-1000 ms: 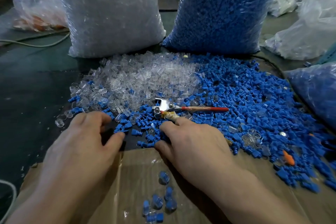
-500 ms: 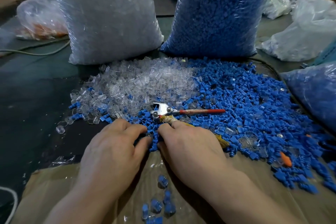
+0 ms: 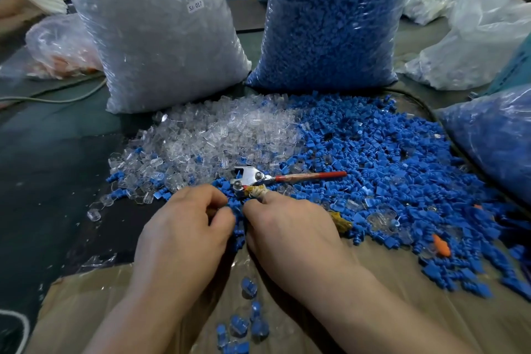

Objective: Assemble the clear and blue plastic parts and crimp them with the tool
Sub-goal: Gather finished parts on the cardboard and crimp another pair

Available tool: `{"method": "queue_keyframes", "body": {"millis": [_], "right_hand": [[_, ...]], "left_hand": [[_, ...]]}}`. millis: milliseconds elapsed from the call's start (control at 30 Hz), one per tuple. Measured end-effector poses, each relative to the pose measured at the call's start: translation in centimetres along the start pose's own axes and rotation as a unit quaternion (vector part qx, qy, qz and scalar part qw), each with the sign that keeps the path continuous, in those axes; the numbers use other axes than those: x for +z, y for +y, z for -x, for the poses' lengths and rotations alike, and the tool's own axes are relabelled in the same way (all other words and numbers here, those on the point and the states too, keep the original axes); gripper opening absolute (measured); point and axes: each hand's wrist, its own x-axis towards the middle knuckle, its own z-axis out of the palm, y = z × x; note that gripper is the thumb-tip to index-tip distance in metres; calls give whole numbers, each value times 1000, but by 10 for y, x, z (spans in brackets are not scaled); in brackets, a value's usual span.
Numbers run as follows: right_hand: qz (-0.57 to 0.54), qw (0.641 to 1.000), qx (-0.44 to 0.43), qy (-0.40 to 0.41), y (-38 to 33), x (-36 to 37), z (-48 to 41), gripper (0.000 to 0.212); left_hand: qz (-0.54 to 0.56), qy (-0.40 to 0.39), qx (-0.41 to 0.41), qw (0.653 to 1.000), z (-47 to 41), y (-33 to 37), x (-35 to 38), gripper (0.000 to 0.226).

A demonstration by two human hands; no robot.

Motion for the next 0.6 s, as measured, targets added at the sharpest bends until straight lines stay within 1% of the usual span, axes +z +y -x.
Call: {"method": "queue_keyframes", "body": {"millis": [67,167,200,233,333,367,467,533,600], "right_hand": [[-3,1000,-1,3,-1,2,0,4],[16,999,1,36,-3,4,2,26],[19,999,3,40,-3,3,2,30],[23,999,3,37,-3,3,2,29],[30,1000,-4,7,-4,6,2,11],[32,999,-5,-5,-4,6,2,11],[22,999,-6,-39,-2,1,2,11],[-10,1000,-5,-24,-1,-3,3,11],[-44,999,-6,-3,-3,-7,6,22]], "left_hand": [[77,6,-27,997,2,-3,-1,9],[199,6,-57,978,2,-7,1,16],[241,5,-65,968,3,-8,2,20],[274,2,-72,959,3,-10,4,21],[332,-14,-82,940,3,-18,7,15],[354,-23,-87,931,2,-20,6,14],[434,-34,-109,894,1,-25,3,22],[479,-32,-129,868,1,-25,1,21],[496,-23,-140,857,1,-25,1,23]]}}
